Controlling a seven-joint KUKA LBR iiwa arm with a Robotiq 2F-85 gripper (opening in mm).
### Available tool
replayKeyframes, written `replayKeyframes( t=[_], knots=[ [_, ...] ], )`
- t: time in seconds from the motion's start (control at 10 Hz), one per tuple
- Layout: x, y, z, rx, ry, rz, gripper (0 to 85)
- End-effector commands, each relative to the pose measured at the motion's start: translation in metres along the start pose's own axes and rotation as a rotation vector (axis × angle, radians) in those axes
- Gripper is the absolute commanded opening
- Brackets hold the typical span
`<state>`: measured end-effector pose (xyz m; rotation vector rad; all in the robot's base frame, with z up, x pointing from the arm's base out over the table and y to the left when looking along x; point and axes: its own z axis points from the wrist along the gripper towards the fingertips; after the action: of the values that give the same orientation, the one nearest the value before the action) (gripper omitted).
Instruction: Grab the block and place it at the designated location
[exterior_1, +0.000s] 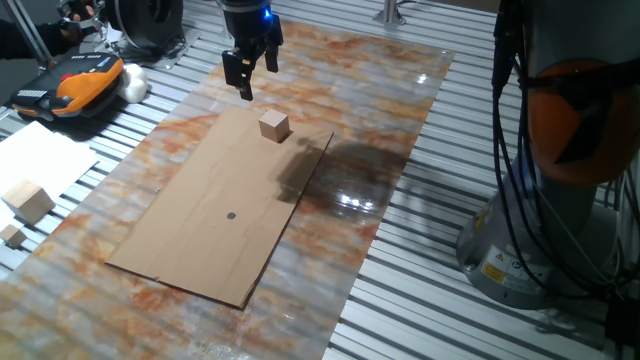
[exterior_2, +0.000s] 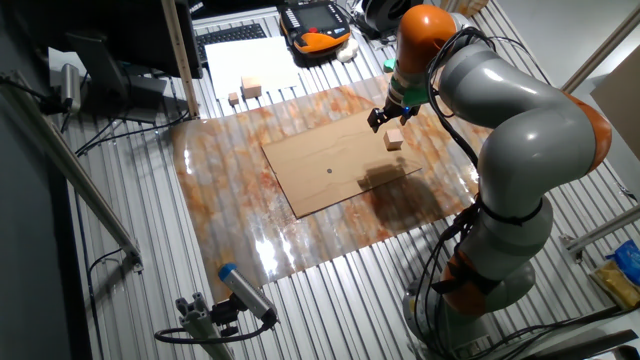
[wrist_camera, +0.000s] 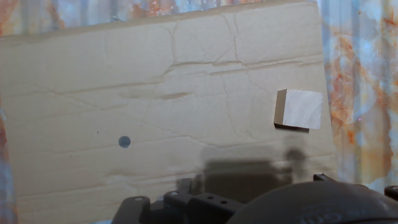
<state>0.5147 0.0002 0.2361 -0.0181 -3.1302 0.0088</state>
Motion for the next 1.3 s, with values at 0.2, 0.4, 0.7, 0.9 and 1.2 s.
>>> replayKeyframes(
  t=[0.2,0.4,0.7,0.9,1.2],
  knots=[
    [-0.0004,0.0005,0.0002,0.000,0.059,0.035,0.0],
    [-0.0003,0.0005,0.0003,0.000,0.059,0.038,0.0],
    [0.0002,0.0004,0.0002,0.000,0.049,0.052,0.0],
    [0.0003,0.0004,0.0002,0.000,0.048,0.057,0.0],
    [0.0003,0.0004,0.0002,0.000,0.048,0.050,0.0]
  ],
)
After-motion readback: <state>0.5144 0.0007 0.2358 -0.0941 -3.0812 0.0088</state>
